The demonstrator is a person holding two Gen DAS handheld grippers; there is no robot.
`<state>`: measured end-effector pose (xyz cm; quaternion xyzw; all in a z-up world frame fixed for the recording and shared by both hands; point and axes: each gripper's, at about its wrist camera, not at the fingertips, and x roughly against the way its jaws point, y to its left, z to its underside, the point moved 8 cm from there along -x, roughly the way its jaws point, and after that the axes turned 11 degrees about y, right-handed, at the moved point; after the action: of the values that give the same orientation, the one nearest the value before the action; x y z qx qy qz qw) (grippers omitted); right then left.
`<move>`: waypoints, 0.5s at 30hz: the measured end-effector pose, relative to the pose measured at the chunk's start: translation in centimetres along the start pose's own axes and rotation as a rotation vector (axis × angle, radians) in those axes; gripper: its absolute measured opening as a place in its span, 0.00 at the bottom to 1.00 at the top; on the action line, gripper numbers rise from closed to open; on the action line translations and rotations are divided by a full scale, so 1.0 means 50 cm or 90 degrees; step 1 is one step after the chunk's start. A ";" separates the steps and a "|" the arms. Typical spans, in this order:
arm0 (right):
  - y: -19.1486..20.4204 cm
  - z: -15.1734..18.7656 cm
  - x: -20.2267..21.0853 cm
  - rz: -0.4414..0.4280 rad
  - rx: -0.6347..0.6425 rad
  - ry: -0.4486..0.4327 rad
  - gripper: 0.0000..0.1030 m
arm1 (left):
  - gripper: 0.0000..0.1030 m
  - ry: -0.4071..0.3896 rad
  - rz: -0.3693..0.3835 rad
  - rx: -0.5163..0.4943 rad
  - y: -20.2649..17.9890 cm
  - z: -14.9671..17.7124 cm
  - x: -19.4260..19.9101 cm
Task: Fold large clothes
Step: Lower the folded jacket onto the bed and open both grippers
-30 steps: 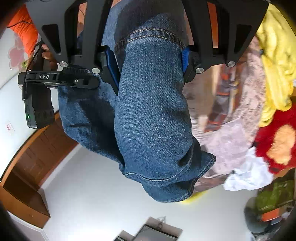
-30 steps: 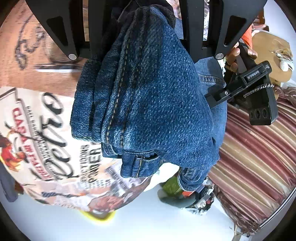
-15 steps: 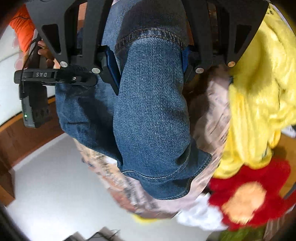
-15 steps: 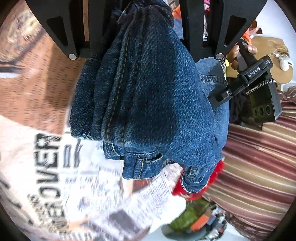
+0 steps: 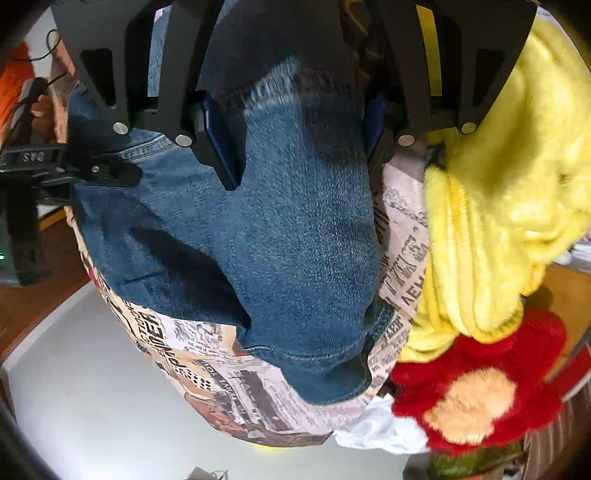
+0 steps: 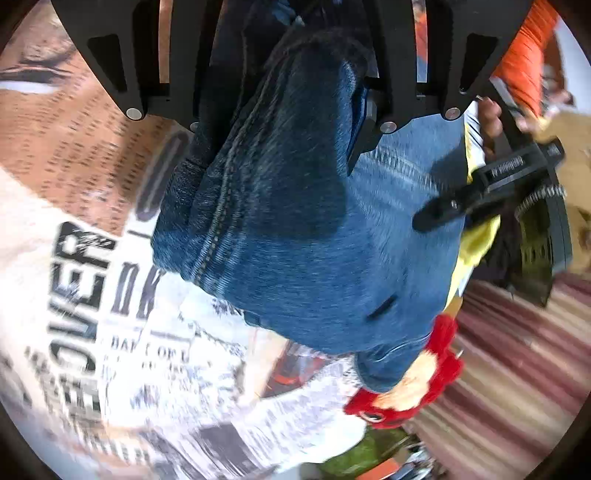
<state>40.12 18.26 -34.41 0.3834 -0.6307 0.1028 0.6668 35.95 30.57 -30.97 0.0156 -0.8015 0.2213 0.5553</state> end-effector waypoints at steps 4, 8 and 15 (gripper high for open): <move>0.024 0.033 0.045 0.056 0.051 -0.020 0.43 | 0.59 -0.045 -0.082 -0.058 -0.015 0.014 0.052; 0.047 0.052 0.069 0.079 0.071 -0.038 0.43 | 0.59 -0.087 -0.134 -0.128 -0.052 0.035 0.104; 0.020 0.041 0.087 0.124 0.034 -0.043 0.43 | 0.59 -0.094 -0.125 -0.161 -0.096 0.064 0.105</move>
<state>38.72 16.13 -30.24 0.3412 -0.6842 0.1710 0.6215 32.42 26.21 -25.56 0.0401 -0.8562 0.0615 0.5115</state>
